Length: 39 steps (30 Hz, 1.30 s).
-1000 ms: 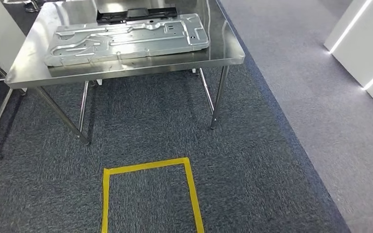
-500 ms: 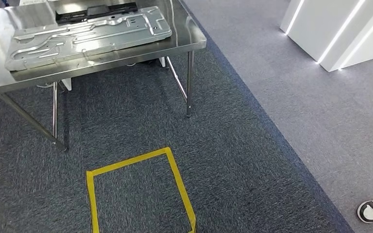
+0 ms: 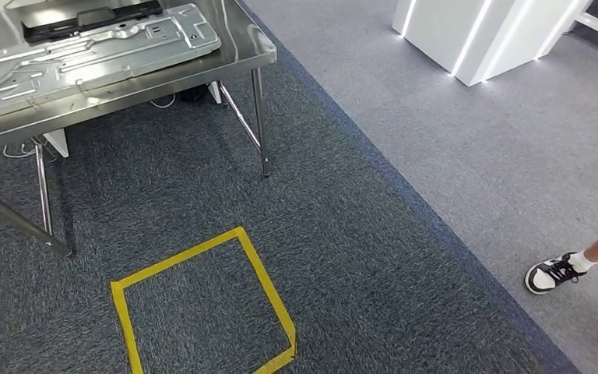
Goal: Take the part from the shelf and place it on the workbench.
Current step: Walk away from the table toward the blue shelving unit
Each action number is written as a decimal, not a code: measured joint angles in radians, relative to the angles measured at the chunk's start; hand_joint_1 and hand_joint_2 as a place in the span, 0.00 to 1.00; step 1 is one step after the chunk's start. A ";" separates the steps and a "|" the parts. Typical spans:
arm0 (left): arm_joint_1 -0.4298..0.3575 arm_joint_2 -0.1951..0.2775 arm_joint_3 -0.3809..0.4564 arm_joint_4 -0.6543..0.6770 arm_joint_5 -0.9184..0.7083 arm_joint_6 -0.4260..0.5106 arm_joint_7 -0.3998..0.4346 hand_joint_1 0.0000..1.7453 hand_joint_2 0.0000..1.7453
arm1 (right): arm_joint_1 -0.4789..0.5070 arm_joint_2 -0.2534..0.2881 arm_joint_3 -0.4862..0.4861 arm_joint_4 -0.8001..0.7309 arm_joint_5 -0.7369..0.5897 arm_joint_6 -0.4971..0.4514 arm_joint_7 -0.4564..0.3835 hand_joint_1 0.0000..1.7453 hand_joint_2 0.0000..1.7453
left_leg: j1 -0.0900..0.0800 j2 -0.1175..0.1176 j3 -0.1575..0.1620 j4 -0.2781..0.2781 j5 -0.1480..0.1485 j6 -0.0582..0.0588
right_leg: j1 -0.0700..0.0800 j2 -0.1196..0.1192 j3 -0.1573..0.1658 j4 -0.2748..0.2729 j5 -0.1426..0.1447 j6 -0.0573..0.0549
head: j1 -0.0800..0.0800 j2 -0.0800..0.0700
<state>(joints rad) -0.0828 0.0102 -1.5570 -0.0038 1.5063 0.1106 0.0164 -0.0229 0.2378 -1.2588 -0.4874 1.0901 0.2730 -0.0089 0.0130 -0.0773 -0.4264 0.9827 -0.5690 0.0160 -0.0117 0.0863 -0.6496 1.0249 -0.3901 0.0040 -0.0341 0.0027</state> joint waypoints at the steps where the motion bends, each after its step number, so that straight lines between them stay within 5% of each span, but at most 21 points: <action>1: 0.000 0.003 0.003 0.000 0.004 -0.004 -0.002 0.00 0.00 | 0.000 0.006 0.001 0.001 0.007 -0.008 -0.003 0.00 0.00 | -0.002 0.006 -0.003 0.000 0.005 0.003 | 0.001 0.010 -0.003 -0.002 0.010 0.007 | 0.001 0.000; 3: -0.001 0.006 0.009 0.000 0.010 -0.011 -0.003 0.00 0.00 | 0.001 0.014 0.003 0.004 0.016 -0.021 -0.010 0.00 0.00 | -0.001 0.033 -0.019 0.000 0.021 0.017 | 0.000 0.008 -0.014 0.004 0.008 0.017 | 0.001 0.000; 4: -0.002 0.007 0.011 0.000 0.010 -0.013 -0.003 0.00 0.00 | 0.001 0.015 0.003 0.008 0.018 -0.024 -0.015 0.00 0.00 | 0.000 0.050 -0.029 -0.002 0.031 0.027 | 0.000 -0.011 -0.025 0.026 -0.021 0.020 | 0.002 0.000; 6: 0.002 0.008 0.012 0.000 0.002 -0.014 -0.003 0.00 0.00 | -0.002 0.015 0.004 0.015 0.015 -0.021 -0.026 0.00 0.00 | -0.004 0.082 -0.053 -0.003 0.052 0.041 | -0.003 -0.060 -0.051 0.125 -0.125 0.026 | 0.003 0.000; 8: 0.005 0.010 0.011 0.000 -0.015 -0.010 -0.004 0.00 0.00 | -0.002 0.014 0.004 0.018 0.002 -0.001 -0.031 0.00 0.00 | -0.010 0.114 -0.080 0.001 0.070 0.045 | -0.007 -0.078 -0.069 0.246 -0.193 0.035 | 0.003 0.000; 10: 0.004 0.009 0.009 0.000 -0.036 -0.001 -0.008 0.00 0.00 | 0.001 0.013 -0.001 0.010 -0.012 0.035 -0.021 0.00 0.00 | -0.015 0.143 -0.112 0.009 0.087 0.044 | -0.010 -0.084 -0.039 0.278 -0.169 0.038 | 0.004 0.000; 12: -0.001 0.007 0.006 0.000 -0.053 0.007 -0.015 0.00 0.00 | 0.003 0.015 -0.008 -0.013 -0.018 0.071 0.000 0.00 0.00 | -0.018 0.165 -0.139 0.019 0.102 0.041 | -0.009 -0.108 0.060 0.179 -0.128 0.034 | 0.004 0.000; 14: -0.003 0.002 0.004 0.000 -0.062 0.010 -0.020 0.00 0.00 | 0.002 0.018 -0.016 -0.038 -0.018 0.092 0.017 0.00 0.00 | -0.020 0.183 -0.154 0.029 0.114 0.033 | 0.000 -0.143 0.173 0.030 -0.141 0.021 | 0.003 0.000; 16: -0.005 -0.002 0.003 0.000 -0.065 0.010 -0.021 0.00 0.00 | 0.002 0.020 -0.028 -0.053 -0.017 0.103 0.026 0.00 0.00 | -0.018 0.205 -0.158 0.031 0.128 0.022 | 0.012 -0.150 0.213 -0.043 -0.156 0.005 | 0.004 0.000; 17: -0.006 -0.002 0.002 0.000 -0.067 0.009 -0.021 0.00 0.00 | 0.002 0.021 -0.036 -0.056 -0.017 0.106 0.029 0.00 0.00 | -0.016 0.215 -0.159 0.030 0.135 0.015 | 0.013 -0.141 0.207 -0.050 -0.148 -0.004 | 0.004 0.000; 19: -0.010 -0.003 0.002 0.000 -0.069 0.007 -0.021 0.00 0.00 | 0.001 0.021 -0.050 -0.059 -0.018 0.111 0.031 0.00 0.00 | -0.010 0.184 -0.169 0.048 0.107 0.001 | 0.010 -0.125 0.186 -0.059 -0.122 -0.021 | 0.004 0.000; 21: -0.008 -0.002 0.001 0.000 -0.070 0.005 -0.021 0.00 0.00 | -0.003 0.022 -0.058 -0.061 -0.020 0.116 0.031 0.00 0.00 | -0.006 0.119 -0.192 0.129 0.014 -0.009 | 0.008 -0.109 0.156 -0.061 -0.095 -0.033 | 0.004 0.000; 23: -0.004 -0.003 0.001 0.000 -0.070 0.003 -0.019 0.00 0.00 | -0.005 0.023 -0.065 -0.062 -0.021 0.123 0.029 0.00 0.00 | -0.005 0.089 -0.212 0.246 -0.062 -0.011 | 0.011 -0.089 0.120 -0.055 -0.071 -0.038 | 0.004 0.000; 25: -0.003 -0.003 0.001 0.000 -0.070 0.000 -0.018 0.00 0.00 | -0.005 0.023 -0.073 -0.062 -0.023 0.131 0.026 0.00 0.00 | -0.005 0.083 -0.195 0.291 -0.044 -0.009 | 0.012 -0.064 0.078 -0.042 -0.046 -0.035 | 0.004 0.000; 27: -0.006 -0.002 0.001 0.000 -0.070 -0.001 -0.018 0.00 0.00 | -0.006 0.024 -0.079 -0.062 -0.023 0.137 0.024 0.00 0.00 | -0.005 0.064 -0.115 0.207 0.012 -0.003 | 0.010 -0.040 0.036 -0.024 -0.023 -0.029 | 0.004 0.000; 30: -0.006 -0.001 0.000 0.000 -0.070 -0.001 -0.018 0.00 0.00 | -0.008 0.027 -0.082 -0.063 -0.024 0.140 0.021 0.00 0.00 | -0.008 0.002 0.014 0.015 -0.002 0.010 | 0.010 -0.009 -0.003 0.000 0.004 -0.013 | 0.004 0.000; 33: -0.009 -0.002 0.000 0.000 -0.070 -0.003 -0.017 0.00 0.00 | -0.004 0.027 -0.088 -0.063 -0.024 0.140 0.020 0.00 0.00 | -0.010 0.026 0.011 -0.011 0.006 0.025 | 0.009 0.012 -0.018 -0.001 0.028 0.004 | 0.005 0.000; 34: -0.011 -0.002 0.000 0.000 -0.070 -0.003 -0.017 0.00 0.00 | -0.003 0.027 -0.091 -0.064 -0.024 0.140 0.019 0.00 0.00 | -0.009 0.042 0.000 -0.012 0.018 0.034 | 0.009 0.000 -0.027 0.010 0.010 0.008 | 0.005 0.000; 36: -0.011 -0.002 -0.002 0.000 -0.070 -0.004 -0.017 0.00 0.00 | -0.005 0.027 -0.094 -0.064 -0.026 0.141 0.019 0.00 0.00 | -0.008 0.073 -0.027 -0.015 0.043 0.048 | 0.006 -0.046 -0.050 0.084 -0.084 0.013 | 0.007 0.000; 38: -0.007 -0.002 -0.003 0.000 -0.070 -0.004 -0.017 0.00 0.00 | -0.006 0.027 -0.097 -0.064 -0.031 0.148 0.020 0.00 0.00 | -0.011 0.104 -0.057 -0.013 0.066 0.051 | -0.001 -0.073 -0.069 0.211 -0.175 0.025 | 0.009 0.000; 39: -0.005 -0.001 -0.003 0.000 -0.070 -0.004 -0.017 0.00 0.00 | -0.006 0.027 -0.100 -0.064 -0.035 0.153 0.022 0.00 0.00 | -0.011 0.120 -0.073 -0.012 0.077 0.049 | -0.006 -0.078 -0.070 0.262 -0.185 0.030 | 0.009 0.000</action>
<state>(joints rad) -0.0883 0.0092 -1.5601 -0.0038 1.4360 0.1069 -0.0010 -0.0289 0.2651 -1.3585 -0.5512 1.0555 0.4256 0.0131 0.0015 0.0432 -0.4999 0.9708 -0.4922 0.0650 -0.0173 0.0084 -0.7198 1.2865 -0.5755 0.0343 -0.0254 0.0027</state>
